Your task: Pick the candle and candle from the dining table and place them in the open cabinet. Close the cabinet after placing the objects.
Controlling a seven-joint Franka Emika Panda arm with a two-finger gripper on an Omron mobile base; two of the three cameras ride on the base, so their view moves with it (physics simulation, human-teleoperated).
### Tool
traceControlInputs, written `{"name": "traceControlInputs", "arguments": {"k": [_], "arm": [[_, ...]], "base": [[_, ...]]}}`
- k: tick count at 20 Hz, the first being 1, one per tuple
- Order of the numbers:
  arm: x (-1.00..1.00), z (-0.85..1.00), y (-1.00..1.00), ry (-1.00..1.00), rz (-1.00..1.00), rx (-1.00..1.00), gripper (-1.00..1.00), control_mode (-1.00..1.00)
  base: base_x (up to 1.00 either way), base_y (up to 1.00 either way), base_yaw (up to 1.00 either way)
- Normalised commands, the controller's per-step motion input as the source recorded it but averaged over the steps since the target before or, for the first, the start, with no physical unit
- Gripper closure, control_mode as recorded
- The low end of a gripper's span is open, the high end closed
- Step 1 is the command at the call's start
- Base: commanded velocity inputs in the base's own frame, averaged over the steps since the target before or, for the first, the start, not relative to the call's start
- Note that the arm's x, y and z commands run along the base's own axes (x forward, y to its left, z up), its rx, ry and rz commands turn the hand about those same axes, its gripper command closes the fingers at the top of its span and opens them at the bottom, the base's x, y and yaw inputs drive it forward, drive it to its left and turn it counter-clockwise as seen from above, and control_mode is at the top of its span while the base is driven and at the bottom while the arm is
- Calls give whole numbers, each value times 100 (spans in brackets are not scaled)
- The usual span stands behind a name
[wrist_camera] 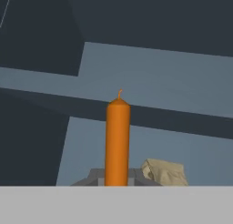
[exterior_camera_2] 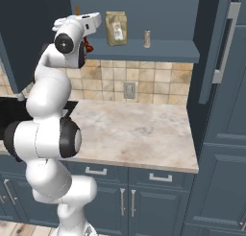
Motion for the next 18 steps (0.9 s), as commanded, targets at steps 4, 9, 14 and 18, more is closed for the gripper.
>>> {"name": "traceControlInputs", "arguments": {"k": [4, 9, 14, 18], "arm": [[39, 5, 12, 11, -2, 0, 100, -100], [43, 0, 0, 9, 0, 0, 100, -100], [37, 0, 0, 1, 0, 0, 100, -100], [6, -15, -1, -3, 1, 0, 100, -100]], "base": [[0, 0, 0], [0, 0, 0], [0, 0, 0], [0, 0, 0]]}}
